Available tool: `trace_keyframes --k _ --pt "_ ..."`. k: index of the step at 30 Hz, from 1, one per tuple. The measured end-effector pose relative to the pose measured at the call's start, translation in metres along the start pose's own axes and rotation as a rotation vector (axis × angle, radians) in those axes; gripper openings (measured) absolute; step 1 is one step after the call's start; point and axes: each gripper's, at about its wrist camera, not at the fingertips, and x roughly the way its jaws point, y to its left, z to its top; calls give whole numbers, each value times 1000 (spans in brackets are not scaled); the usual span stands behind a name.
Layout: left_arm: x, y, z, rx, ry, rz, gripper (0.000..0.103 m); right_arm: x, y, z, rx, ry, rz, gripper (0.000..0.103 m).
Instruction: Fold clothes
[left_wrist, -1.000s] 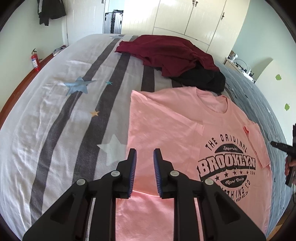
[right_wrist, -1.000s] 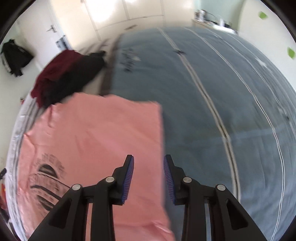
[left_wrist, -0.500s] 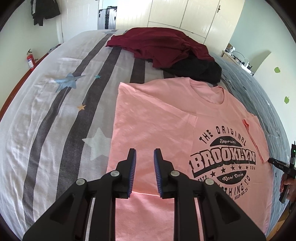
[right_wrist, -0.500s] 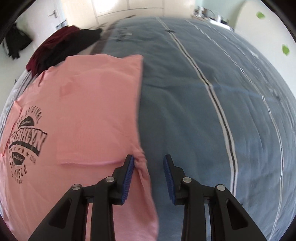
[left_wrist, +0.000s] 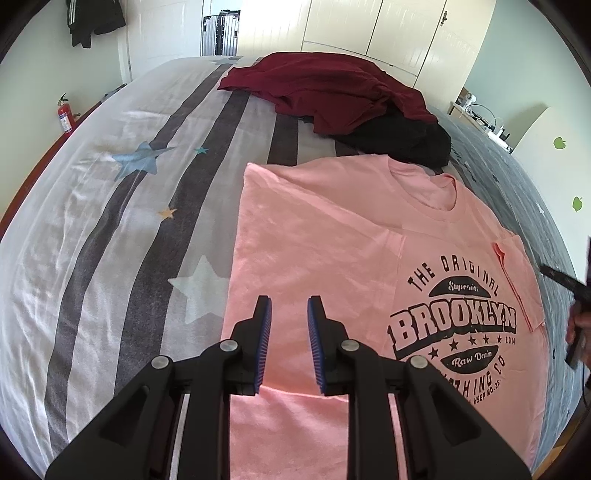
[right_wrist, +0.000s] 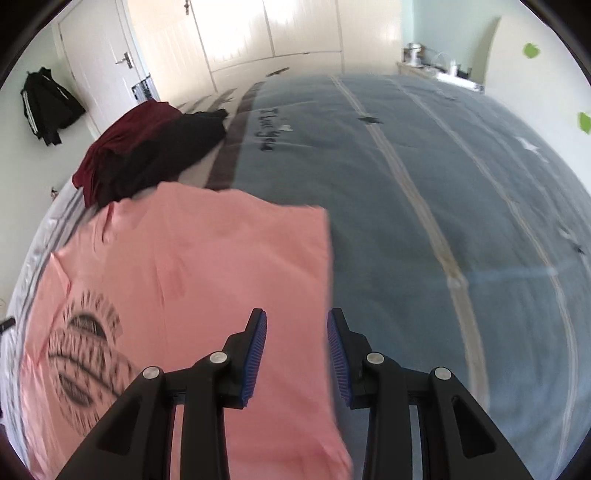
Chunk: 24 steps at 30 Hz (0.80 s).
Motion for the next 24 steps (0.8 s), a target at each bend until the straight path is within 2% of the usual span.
trace_keyframes --k 1,3,6,8,12,18,24 --pt "2 0 1 1 0 1 18 10 3 7 5 5 7 25" --pt "6 2 2 -1 3 3 18 29 11 13 13 28 -9 25" --pt "17 7 2 -1 22 25 18 48 4 15 34 60 -73 25" --pt "28 11 -1 19 56 78 18 49 -9 12 73 68 -94 22" --pt "33 18 4 30 56 88 18 40 -35 8 126 65 -128 22" --pt "44 8 34 76 8 68 18 31 -10 30 32 1 -49 22" --pt "91 -2 73 75 20 65 18 64 18 43 -22 42 -36 22"
